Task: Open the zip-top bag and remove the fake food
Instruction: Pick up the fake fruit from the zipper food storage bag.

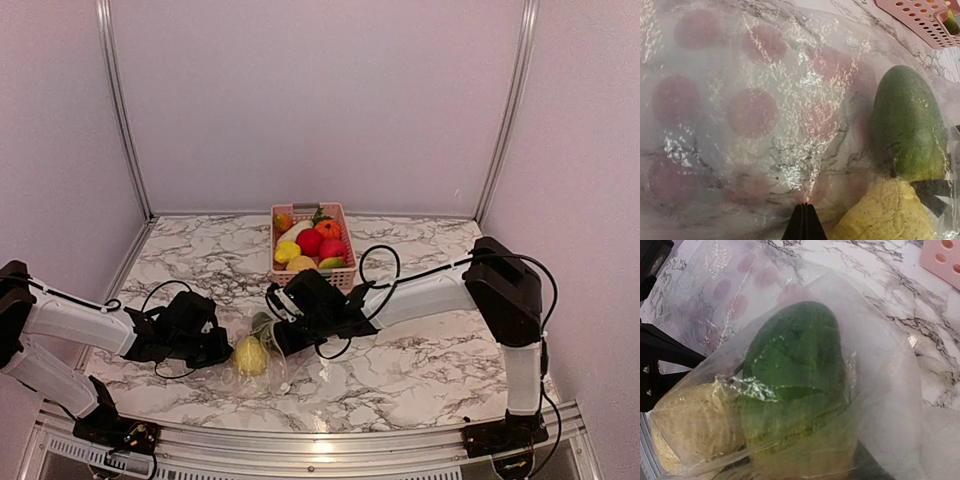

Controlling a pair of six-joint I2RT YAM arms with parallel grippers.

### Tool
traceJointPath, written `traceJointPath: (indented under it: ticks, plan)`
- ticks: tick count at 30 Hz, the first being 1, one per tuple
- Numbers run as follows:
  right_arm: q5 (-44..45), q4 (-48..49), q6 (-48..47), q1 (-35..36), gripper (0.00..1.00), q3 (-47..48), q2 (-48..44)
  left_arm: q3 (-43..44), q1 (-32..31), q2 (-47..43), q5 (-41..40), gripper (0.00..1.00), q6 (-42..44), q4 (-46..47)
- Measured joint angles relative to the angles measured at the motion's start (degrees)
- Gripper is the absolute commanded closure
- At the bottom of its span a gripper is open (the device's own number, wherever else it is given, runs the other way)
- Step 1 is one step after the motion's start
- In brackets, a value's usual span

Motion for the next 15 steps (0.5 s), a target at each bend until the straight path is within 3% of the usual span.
traceJointPath:
  ticks: [15]
  plan:
    - [-4.4,-3.3,-1.0,0.0,0.55,-4.5,-10.3,-2.0,3.0,-1.3,-1.1,1.0,-0.7,1.6]
